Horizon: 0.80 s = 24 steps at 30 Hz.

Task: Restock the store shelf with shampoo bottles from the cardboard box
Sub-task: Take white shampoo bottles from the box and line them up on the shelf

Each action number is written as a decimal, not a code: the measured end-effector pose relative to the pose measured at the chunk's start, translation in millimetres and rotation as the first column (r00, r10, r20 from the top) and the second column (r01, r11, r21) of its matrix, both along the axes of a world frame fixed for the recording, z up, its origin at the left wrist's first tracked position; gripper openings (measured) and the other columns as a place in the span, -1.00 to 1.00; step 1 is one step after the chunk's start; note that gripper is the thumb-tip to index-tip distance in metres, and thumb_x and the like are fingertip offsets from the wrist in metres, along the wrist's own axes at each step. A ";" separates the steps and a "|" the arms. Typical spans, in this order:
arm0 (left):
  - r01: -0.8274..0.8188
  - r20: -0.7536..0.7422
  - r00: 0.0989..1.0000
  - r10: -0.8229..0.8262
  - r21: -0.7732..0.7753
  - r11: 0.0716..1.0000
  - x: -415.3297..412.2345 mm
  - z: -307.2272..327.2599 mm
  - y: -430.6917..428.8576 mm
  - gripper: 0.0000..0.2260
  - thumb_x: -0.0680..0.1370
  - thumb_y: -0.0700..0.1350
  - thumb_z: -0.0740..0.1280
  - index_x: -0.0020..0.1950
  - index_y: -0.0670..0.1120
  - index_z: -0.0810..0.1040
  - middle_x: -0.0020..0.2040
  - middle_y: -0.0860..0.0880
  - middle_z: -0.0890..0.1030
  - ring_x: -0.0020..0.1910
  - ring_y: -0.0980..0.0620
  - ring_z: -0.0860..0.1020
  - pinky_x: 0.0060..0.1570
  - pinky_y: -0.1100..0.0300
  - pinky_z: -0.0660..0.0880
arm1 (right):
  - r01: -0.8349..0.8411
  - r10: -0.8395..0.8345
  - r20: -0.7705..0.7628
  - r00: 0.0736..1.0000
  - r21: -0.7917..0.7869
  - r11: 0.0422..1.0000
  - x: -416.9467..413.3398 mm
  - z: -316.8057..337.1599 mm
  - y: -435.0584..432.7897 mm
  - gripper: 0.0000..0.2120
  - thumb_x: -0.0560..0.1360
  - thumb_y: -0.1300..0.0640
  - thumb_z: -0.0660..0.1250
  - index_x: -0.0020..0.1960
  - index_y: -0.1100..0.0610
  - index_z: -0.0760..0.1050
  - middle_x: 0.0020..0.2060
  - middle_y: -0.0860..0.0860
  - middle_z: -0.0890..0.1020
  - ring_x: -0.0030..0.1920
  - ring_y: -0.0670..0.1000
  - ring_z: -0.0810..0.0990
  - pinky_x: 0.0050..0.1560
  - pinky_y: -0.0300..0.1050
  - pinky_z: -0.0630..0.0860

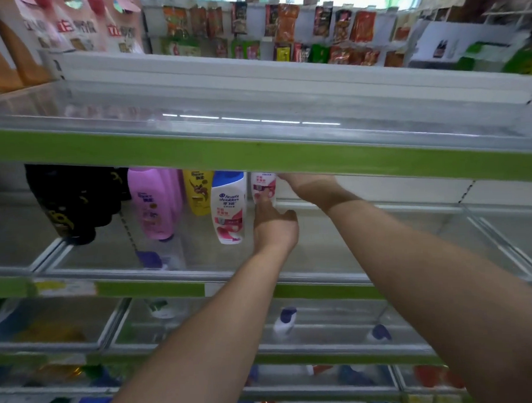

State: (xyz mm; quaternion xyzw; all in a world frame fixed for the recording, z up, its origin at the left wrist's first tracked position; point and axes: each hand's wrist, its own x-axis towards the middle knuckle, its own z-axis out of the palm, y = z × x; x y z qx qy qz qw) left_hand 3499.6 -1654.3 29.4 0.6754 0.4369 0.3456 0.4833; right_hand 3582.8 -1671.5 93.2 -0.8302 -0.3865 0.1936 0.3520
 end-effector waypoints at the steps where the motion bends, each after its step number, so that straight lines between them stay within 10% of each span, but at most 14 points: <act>1: 0.024 -0.002 1.000 -0.024 -0.024 0.999 -3.0 -1.5 -1.9 -0.39 0.55 -0.17 0.25 0.57 0.10 0.15 0.53 -0.03 0.29 0.35 -0.11 0.44 0.19 0.06 0.47 | 0.040 -0.042 0.029 0.999 0.056 0.998 1.3 -2.3 -6.0 -0.63 0.64 -0.06 0.22 0.32 0.11 0.56 0.31 0.07 0.58 0.36 0.06 0.47 0.29 -0.17 0.32; 7: 0.041 0.065 0.997 -0.037 -0.062 0.997 -20.6 -14.8 -21.8 -0.41 0.57 -0.15 0.29 0.57 0.08 0.21 0.49 -0.04 0.37 0.09 0.04 0.52 -0.05 0.23 0.39 | 0.250 -0.246 -0.042 0.968 0.177 0.952 -2.6 -39.8 -72.7 -0.78 0.49 -0.05 0.43 -0.02 0.10 0.67 -0.13 0.06 0.72 -0.01 0.10 0.67 0.11 -0.02 0.58; 12: 0.038 0.114 0.993 -0.035 -0.025 0.999 -35.4 -19.9 -53.2 -0.43 0.53 -0.17 0.33 0.53 0.00 0.29 0.48 0.02 0.40 0.43 -0.03 0.39 0.41 0.06 0.31 | 0.330 -0.299 -0.159 0.941 0.223 0.918 4.5 -66.1 -142.5 -0.91 0.49 0.05 0.44 -0.17 0.03 0.60 -0.18 0.05 0.70 -0.05 0.13 0.70 0.05 0.04 0.59; 17: 0.042 0.176 0.984 -0.039 -0.015 0.999 -42.8 -21.6 -112.2 -0.55 0.54 -0.24 0.30 0.43 -0.06 0.39 0.30 0.04 0.51 0.25 0.06 0.49 0.32 0.12 0.39 | 0.353 -0.280 -0.267 0.922 0.285 0.891 18.5 -81.3 -201.8 -0.90 0.50 0.14 0.43 -0.02 0.15 0.64 -0.29 0.02 0.66 -0.31 0.01 0.66 -0.30 -0.19 0.51; 24: -0.047 0.113 0.992 0.056 -0.080 0.996 -24.9 -87.1 -223.3 -0.68 0.50 -0.36 0.31 0.24 -0.19 0.52 0.08 -0.11 0.60 -0.04 0.02 0.55 0.07 0.21 0.48 | 0.254 -0.196 -0.281 0.940 0.189 0.949 40.7 -133.3 -303.9 -0.91 0.44 0.02 0.43 -0.15 0.03 0.62 -0.26 -0.01 0.71 -0.26 0.02 0.71 -0.17 -0.05 0.59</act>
